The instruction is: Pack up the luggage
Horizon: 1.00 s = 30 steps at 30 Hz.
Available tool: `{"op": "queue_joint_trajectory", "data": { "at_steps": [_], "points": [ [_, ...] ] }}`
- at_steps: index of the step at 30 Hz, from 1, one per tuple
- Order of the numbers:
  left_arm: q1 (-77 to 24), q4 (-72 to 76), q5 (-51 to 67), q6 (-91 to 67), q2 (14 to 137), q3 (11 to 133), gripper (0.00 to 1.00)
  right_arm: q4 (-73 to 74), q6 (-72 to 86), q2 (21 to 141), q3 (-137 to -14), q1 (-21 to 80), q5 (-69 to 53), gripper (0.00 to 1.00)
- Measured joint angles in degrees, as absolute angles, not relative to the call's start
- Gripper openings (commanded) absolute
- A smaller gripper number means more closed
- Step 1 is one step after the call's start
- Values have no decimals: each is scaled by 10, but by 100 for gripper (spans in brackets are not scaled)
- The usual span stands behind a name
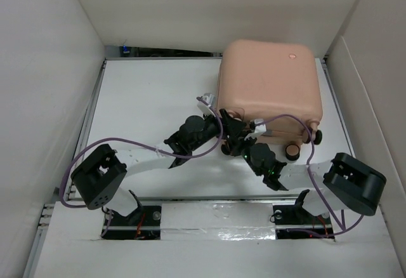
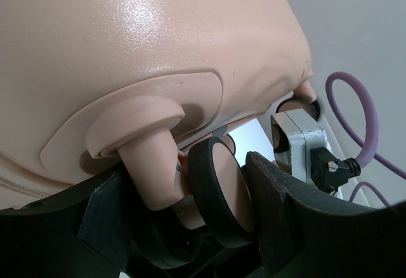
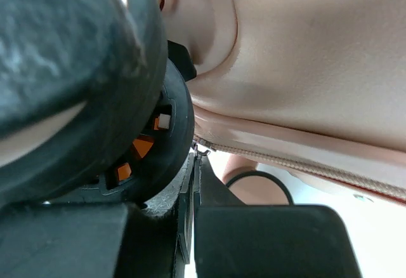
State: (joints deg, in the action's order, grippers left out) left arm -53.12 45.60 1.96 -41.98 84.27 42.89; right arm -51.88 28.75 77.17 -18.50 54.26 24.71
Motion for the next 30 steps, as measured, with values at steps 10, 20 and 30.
{"op": "queue_joint_trajectory", "data": {
  "at_steps": [10,20,30],
  "points": [
    [-514,489,2,-439,840,406,25,-570,293,838,-215,536,233,20],
    [-511,422,20,-418,694,347,94,-412,317,673,-209,571,111,80],
    [-423,369,-81,-339,426,276,12,-132,312,536,-243,573,151,85]
  ]
}}
